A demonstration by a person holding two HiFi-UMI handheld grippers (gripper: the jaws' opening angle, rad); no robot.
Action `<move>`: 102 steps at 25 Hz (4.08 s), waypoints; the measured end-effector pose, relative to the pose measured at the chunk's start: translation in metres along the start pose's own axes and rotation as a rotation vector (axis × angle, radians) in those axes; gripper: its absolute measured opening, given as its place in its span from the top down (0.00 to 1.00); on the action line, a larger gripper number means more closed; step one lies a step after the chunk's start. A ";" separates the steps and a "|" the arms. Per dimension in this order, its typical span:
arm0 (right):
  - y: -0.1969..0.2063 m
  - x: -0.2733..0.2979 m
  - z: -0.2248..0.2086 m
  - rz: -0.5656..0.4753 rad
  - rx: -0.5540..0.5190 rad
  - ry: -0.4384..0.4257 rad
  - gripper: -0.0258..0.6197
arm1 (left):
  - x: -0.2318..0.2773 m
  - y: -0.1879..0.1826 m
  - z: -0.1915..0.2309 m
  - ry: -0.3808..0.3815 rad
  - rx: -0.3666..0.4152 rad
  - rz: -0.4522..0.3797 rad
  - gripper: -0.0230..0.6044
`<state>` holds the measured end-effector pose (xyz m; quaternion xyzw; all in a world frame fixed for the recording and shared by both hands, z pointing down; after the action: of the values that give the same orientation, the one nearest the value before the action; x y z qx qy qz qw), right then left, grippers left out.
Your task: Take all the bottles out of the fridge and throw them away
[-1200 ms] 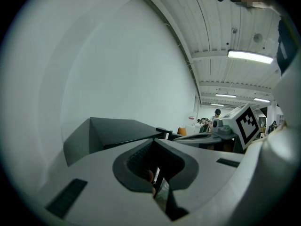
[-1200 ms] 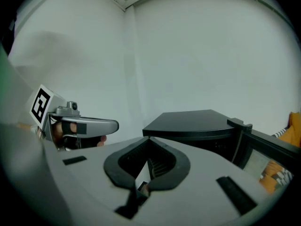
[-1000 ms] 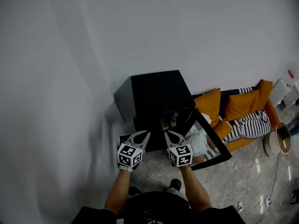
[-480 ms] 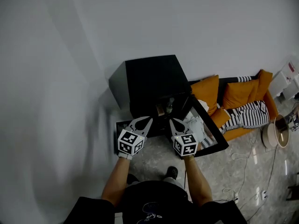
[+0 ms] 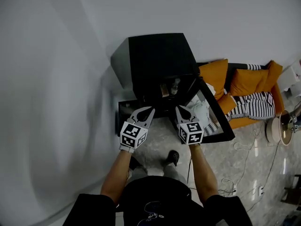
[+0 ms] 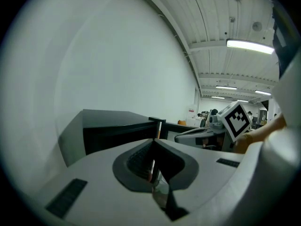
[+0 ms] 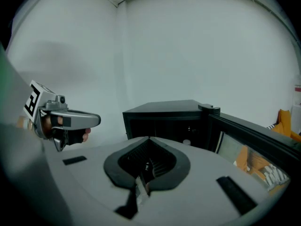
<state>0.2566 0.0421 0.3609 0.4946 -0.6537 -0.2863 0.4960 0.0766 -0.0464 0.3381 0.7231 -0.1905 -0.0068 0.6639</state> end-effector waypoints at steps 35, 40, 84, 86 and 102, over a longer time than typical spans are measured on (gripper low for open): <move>0.196 0.161 -0.084 -0.056 -0.023 0.034 0.95 | 0.124 0.216 0.020 0.047 0.067 -0.016 0.96; 0.215 0.169 -0.099 -0.093 -0.018 0.062 0.95 | 0.137 0.234 0.013 0.087 0.092 -0.009 0.96; 0.130 0.144 -0.103 -0.013 0.038 0.155 0.53 | 0.086 0.160 0.021 0.015 0.038 0.052 0.96; 0.107 0.113 -0.093 0.002 0.046 0.147 0.53 | 0.077 0.132 0.013 0.020 0.039 0.060 0.96; -0.002 0.009 -0.021 -0.006 -0.016 0.037 0.53 | 0.006 -0.001 0.011 -0.111 0.053 -0.013 0.96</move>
<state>0.2765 0.0351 0.3692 0.4978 -0.6407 -0.2839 0.5110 0.0797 -0.0586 0.3377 0.7402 -0.2226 -0.0462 0.6328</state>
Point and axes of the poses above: the fingertips, and each gripper's own axes: x forward along the fingers, z to its left, y out of its underside, the point moved 8 cm from there along -x, backward along the fingers, and after that the axes turned 14 degrees about x, right-handed, at the moved point
